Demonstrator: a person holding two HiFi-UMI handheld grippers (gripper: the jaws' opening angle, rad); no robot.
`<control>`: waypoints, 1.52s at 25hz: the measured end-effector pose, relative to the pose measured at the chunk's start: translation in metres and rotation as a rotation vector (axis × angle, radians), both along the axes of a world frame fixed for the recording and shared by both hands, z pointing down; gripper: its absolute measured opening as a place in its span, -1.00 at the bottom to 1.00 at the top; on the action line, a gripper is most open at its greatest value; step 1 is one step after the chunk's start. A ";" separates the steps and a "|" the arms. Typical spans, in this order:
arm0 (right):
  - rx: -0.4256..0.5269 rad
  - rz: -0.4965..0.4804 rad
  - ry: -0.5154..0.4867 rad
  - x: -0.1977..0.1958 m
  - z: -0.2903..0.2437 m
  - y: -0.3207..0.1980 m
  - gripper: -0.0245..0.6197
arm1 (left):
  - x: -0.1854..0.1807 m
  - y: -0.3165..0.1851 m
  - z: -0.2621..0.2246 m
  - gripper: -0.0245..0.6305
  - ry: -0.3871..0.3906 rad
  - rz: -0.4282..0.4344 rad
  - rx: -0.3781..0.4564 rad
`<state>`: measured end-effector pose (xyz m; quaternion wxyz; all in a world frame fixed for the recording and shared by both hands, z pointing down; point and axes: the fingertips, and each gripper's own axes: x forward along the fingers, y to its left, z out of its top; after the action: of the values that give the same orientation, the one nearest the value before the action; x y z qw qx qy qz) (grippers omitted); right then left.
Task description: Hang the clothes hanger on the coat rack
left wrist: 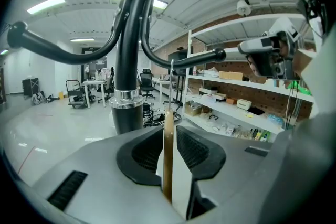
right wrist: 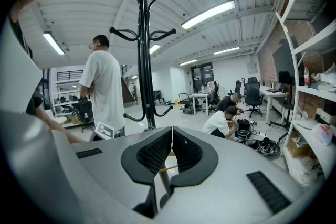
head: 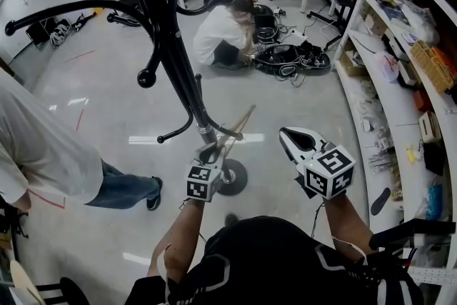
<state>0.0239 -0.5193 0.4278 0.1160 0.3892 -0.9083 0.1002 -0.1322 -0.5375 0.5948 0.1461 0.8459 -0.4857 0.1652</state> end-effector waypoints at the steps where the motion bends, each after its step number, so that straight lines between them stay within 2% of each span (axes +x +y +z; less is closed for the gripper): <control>1: 0.000 0.002 -0.001 0.000 0.000 0.000 -0.90 | 0.000 0.000 -0.001 -0.74 0.001 -0.002 0.002; 8: 0.007 0.004 -0.009 0.001 -0.003 0.002 -0.90 | -0.010 0.002 -0.008 -0.72 -0.007 -0.025 0.024; 11: 0.016 0.002 -0.018 0.002 -0.008 0.005 -0.90 | -0.016 0.006 -0.018 -0.61 -0.006 -0.036 0.046; 18: 0.045 -0.014 -0.055 0.008 -0.024 0.017 -0.90 | -0.034 0.044 -0.083 -0.61 0.134 -0.148 0.167; 22: 0.063 -0.073 -0.092 0.005 -0.035 0.031 -0.90 | -0.040 0.078 -0.120 -0.62 0.188 -0.156 0.230; 25: 0.074 -0.116 -0.098 0.002 -0.035 0.043 -0.90 | -0.030 0.104 -0.145 -0.92 0.246 -0.110 0.251; 31: 0.069 -0.163 -0.159 0.013 -0.033 0.059 -0.90 | 0.001 0.140 -0.170 -0.92 0.294 -0.079 0.244; 35: 0.033 -0.176 -0.161 0.032 -0.021 0.075 -0.90 | 0.031 0.173 -0.175 -0.92 0.285 -0.071 0.240; 38: 0.017 -0.178 -0.156 0.032 -0.020 0.087 -0.90 | 0.033 0.199 -0.183 -0.92 0.274 -0.086 0.247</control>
<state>0.0561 -0.4327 0.4077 0.0501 0.2988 -0.9464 0.1117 -0.0993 -0.3386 0.4119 0.1127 0.8505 -0.5134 -0.0190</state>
